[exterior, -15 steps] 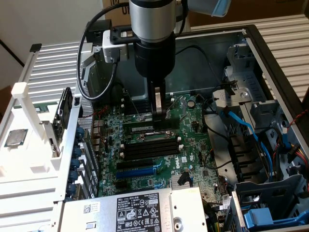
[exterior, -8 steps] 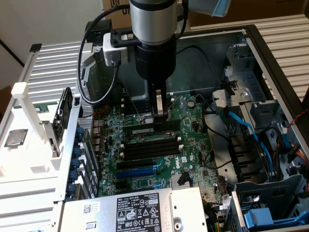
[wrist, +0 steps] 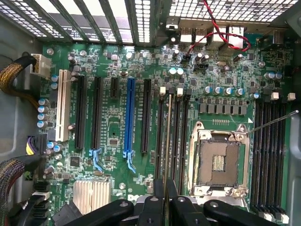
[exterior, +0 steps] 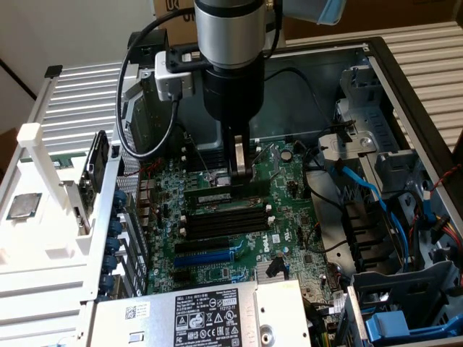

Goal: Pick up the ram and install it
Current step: 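Insert the ram into the slot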

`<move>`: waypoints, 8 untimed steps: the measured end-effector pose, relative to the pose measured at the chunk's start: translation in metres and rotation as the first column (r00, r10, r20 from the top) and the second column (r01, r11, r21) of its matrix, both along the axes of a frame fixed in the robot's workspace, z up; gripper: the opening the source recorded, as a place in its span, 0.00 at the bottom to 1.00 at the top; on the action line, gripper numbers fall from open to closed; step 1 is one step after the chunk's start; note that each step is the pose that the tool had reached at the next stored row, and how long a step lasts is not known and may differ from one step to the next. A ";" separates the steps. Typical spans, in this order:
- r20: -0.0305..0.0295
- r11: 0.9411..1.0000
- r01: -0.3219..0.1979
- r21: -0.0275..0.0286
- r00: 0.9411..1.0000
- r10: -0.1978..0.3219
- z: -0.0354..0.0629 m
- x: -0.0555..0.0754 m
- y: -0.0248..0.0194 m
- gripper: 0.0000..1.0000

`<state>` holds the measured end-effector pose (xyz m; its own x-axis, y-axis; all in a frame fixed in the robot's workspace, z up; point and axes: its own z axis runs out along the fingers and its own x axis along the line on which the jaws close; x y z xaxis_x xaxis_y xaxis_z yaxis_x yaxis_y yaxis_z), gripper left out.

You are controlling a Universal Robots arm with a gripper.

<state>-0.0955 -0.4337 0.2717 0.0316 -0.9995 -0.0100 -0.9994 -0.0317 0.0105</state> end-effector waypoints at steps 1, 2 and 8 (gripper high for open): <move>0.000 1.000 0.000 -0.001 1.000 0.000 -0.0009 0.000 0.0000 0.13; 0.000 1.000 0.000 -0.001 1.000 0.000 -0.0020 0.000 0.0000 0.13; 0.000 1.000 0.000 -0.004 1.000 0.000 -0.0129 0.000 0.0000 0.13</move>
